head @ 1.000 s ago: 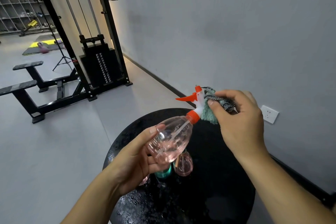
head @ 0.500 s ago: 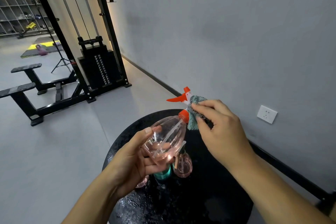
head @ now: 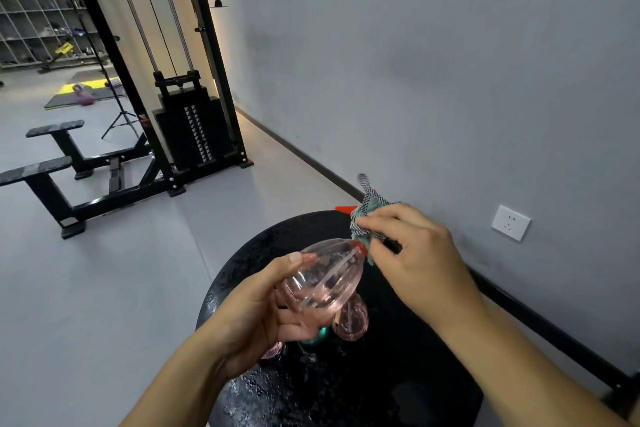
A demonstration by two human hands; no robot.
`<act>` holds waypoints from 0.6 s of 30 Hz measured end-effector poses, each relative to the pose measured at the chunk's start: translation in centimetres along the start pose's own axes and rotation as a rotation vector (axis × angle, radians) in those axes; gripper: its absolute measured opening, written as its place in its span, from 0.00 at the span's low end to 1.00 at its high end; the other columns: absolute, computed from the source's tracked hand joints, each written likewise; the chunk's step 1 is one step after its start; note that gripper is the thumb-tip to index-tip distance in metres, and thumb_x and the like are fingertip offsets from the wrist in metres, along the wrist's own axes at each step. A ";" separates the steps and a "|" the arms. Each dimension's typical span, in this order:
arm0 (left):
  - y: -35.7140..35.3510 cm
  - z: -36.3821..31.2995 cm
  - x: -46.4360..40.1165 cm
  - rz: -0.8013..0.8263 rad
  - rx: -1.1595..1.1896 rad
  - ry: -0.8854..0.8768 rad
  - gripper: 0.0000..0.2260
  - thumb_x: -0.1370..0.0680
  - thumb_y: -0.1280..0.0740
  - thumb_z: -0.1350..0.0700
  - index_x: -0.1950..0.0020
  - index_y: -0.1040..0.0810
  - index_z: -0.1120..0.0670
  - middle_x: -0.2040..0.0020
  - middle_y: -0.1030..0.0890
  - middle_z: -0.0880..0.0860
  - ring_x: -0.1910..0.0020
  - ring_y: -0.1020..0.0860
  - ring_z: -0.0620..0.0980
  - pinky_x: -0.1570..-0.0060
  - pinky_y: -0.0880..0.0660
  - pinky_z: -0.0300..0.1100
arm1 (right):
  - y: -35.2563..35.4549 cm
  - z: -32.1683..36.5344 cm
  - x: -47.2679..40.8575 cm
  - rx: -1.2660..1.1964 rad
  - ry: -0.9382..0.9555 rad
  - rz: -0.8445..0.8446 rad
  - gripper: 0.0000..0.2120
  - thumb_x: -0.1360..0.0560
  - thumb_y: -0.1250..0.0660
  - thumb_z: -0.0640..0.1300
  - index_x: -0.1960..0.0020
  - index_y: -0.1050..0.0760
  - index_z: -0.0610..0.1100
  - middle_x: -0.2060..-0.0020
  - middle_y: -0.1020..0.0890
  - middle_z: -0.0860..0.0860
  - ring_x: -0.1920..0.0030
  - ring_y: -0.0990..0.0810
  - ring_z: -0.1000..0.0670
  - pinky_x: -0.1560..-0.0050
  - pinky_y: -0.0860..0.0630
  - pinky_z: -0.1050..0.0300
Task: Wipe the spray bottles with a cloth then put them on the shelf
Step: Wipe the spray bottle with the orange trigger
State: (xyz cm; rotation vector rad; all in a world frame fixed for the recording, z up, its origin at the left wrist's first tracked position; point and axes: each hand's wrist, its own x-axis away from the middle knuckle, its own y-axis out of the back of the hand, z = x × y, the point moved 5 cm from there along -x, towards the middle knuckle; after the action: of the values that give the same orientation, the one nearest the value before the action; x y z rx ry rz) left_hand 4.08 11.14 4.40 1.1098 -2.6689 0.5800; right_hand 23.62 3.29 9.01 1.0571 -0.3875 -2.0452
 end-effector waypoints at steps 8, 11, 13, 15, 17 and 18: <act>1.0 0.4 -0.6 -0.005 0.039 -0.013 0.30 0.35 0.22 0.40 0.36 0.15 0.49 0.41 0.16 0.69 0.55 0.15 0.66 0.66 0.16 0.47 | -0.2 -0.5 0.0 0.102 0.002 0.009 0.16 0.19 0.33 0.38 0.33 0.19 0.49 0.38 0.20 0.57 0.36 0.25 0.58 0.35 0.31 0.70; 1.2 0.6 -0.7 -0.001 0.029 -0.022 0.32 0.37 0.22 0.40 0.35 0.15 0.51 0.45 0.14 0.66 0.58 0.15 0.64 0.67 0.16 0.46 | -0.4 -0.7 -0.1 0.120 0.046 0.063 0.17 0.20 0.32 0.37 0.34 0.18 0.50 0.38 0.19 0.57 0.36 0.25 0.56 0.35 0.37 0.74; 1.0 0.5 -0.6 0.027 0.009 -0.024 0.30 0.36 0.23 0.39 0.37 0.14 0.49 0.46 0.14 0.65 0.59 0.14 0.63 0.66 0.16 0.46 | -0.1 -1.2 -0.3 0.116 0.032 0.034 0.16 0.20 0.31 0.36 0.35 0.17 0.49 0.40 0.18 0.56 0.37 0.24 0.56 0.36 0.35 0.74; 1.0 0.5 -0.6 0.038 -0.004 -0.017 0.29 0.35 0.24 0.39 0.37 0.14 0.49 0.47 0.14 0.65 0.59 0.14 0.62 0.65 0.15 0.46 | 0.4 -1.5 -0.3 0.070 -0.026 -0.017 0.16 0.20 0.31 0.36 0.35 0.17 0.48 0.41 0.19 0.57 0.40 0.23 0.59 0.38 0.33 0.76; 1.3 0.6 -0.6 0.016 -0.009 -0.002 0.30 0.36 0.23 0.40 0.36 0.15 0.49 0.44 0.14 0.66 0.57 0.14 0.64 0.65 0.15 0.47 | 0.1 -1.3 0.0 0.047 -0.054 -0.016 0.16 0.20 0.31 0.37 0.35 0.17 0.48 0.42 0.20 0.58 0.43 0.22 0.60 0.39 0.28 0.74; 1.5 0.6 -0.6 -0.002 -0.006 0.003 0.30 0.37 0.22 0.40 0.36 0.15 0.49 0.44 0.14 0.67 0.56 0.14 0.65 0.66 0.15 0.47 | -0.2 -1.1 0.2 0.050 -0.052 0.009 0.16 0.20 0.31 0.37 0.35 0.17 0.49 0.42 0.20 0.58 0.43 0.22 0.60 0.39 0.27 0.72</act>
State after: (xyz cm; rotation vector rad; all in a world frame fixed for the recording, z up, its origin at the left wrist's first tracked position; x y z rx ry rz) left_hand 3.46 12.21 3.23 1.1089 -2.6650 0.5720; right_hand 24.32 3.37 8.15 1.0326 -0.4716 -2.0677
